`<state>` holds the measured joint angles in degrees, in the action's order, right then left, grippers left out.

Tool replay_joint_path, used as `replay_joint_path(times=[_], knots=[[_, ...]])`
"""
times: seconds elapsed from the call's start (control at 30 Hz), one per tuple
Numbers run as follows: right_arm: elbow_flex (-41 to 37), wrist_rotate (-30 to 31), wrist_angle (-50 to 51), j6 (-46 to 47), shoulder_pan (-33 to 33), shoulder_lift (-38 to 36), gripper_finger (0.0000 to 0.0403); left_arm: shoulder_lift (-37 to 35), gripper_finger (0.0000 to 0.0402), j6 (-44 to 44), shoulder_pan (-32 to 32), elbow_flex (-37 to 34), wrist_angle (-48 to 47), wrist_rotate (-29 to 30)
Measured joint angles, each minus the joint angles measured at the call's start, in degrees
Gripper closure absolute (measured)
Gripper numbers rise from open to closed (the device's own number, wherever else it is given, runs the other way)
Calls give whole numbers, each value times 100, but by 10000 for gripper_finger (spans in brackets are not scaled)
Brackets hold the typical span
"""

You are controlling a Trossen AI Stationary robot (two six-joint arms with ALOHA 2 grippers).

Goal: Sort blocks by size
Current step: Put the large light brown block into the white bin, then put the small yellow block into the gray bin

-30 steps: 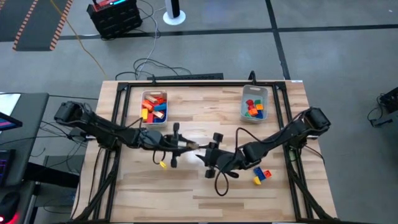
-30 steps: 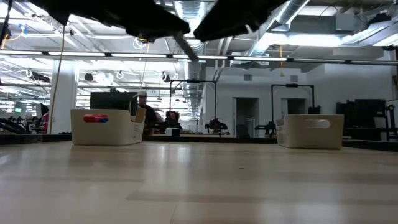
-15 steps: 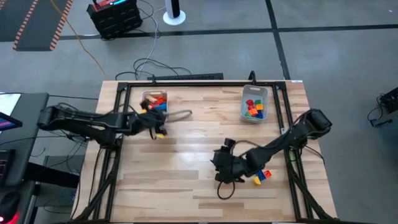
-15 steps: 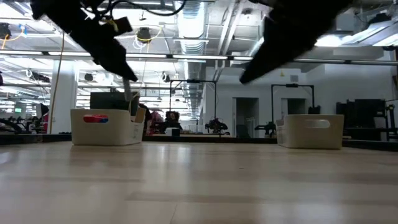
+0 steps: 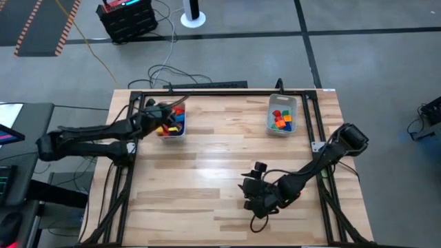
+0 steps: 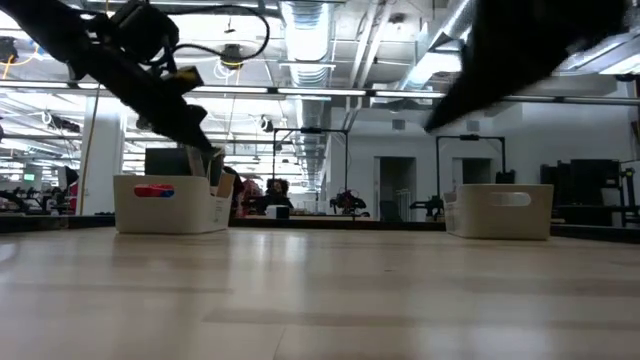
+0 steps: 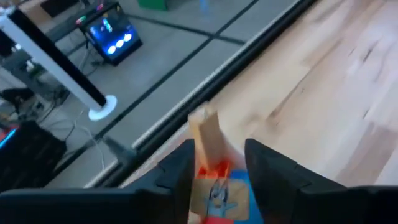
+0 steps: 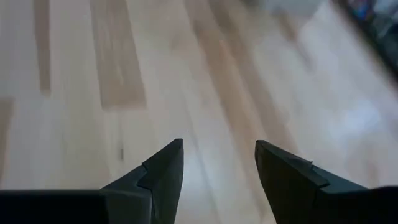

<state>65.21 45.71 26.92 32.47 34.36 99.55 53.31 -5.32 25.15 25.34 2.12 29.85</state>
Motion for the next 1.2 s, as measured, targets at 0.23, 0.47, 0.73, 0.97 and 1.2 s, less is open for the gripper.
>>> replay_joint_path(times=[0.23, 0.47, 0.73, 0.97, 1.2], knots=[[-2, -1331, 2102, 2067, -13, 4, 172, -25, 200, -438, 20, 472, -396, -143], [-2, -3609, 2864, 2888, 315, -33, 157, -20, 169, -98, -228, 778, -760, -468], [-13, -4441, 3141, 3833, 497, -20, 157, 6, 168, 63, -633, 780, -794, -713], [-255, -4584, 2933, 4743, 828, -17, 161, 6, 168, -42, -839, 780, -1021, -703], [-286, -4601, 2750, 5026, 1044, 13, 173, 6, 168, -44, -837, 780, -1048, -650]])
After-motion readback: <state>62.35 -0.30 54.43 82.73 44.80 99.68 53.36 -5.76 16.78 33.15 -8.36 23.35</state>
